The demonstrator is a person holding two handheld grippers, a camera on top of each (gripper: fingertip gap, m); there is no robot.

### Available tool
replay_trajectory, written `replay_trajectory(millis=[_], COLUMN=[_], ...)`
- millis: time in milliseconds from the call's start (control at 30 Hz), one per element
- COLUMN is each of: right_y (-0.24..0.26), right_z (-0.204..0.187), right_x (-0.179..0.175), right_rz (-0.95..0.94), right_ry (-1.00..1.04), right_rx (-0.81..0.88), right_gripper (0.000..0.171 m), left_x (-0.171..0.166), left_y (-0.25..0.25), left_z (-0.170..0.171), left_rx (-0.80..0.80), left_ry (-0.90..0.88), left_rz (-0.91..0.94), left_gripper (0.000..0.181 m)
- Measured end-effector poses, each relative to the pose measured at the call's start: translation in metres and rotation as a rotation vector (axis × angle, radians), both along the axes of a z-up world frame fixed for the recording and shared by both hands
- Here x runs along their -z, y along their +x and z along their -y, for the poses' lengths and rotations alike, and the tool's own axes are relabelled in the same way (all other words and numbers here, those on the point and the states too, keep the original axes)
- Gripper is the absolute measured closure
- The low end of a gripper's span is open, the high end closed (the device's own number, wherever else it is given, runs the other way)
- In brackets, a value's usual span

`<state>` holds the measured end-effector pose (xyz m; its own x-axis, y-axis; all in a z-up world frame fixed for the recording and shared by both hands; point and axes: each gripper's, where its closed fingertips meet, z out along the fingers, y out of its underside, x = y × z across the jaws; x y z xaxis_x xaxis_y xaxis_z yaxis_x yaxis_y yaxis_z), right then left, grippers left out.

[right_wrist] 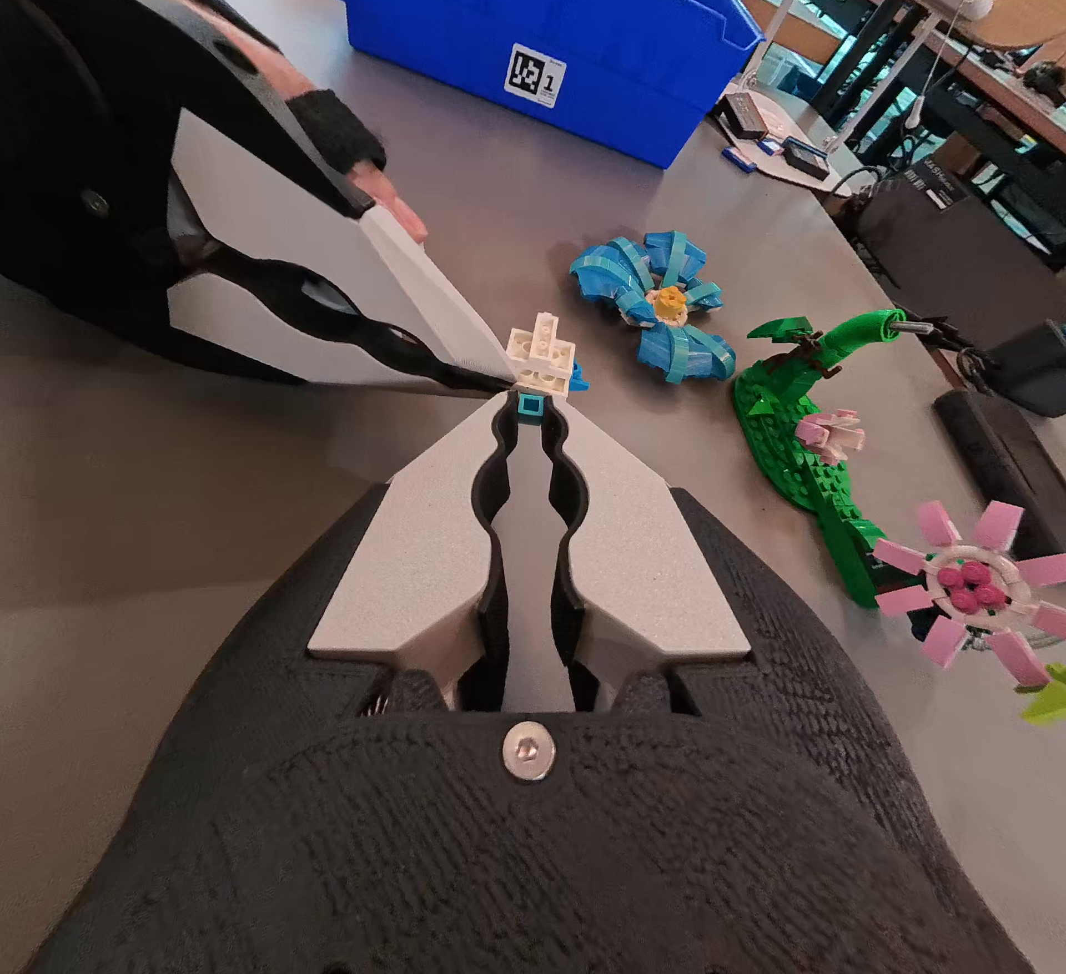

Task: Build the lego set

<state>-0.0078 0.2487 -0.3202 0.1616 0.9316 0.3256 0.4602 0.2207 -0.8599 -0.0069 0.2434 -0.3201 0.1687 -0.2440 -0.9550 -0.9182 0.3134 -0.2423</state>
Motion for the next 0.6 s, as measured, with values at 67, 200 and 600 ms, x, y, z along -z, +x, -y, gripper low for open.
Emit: replay_trajectory(millis=[67,200,600], right_y=[-0.0003,0.0,-0.0031], right_z=[0.0001,-0.0009,-0.0008], right_x=[0.0012,0.003,0.0061], right_rz=[0.014,0.034,0.034], right_ry=[0.018,0.03,0.007], right_rx=[0.003,0.013,0.033], right_gripper=[0.165,0.165,0.165], left_x=[0.0004,0.0,-0.0045], left_y=[-0.0008,-0.0012,-0.0034], left_z=[0.0003,0.0001,0.0028], left_rx=[-0.004,-0.014,-0.026], left_ry=[-0.003,0.02,0.092], left_rz=[0.002,-0.027,-0.097], left_gripper=[0.181,0.181,0.181])
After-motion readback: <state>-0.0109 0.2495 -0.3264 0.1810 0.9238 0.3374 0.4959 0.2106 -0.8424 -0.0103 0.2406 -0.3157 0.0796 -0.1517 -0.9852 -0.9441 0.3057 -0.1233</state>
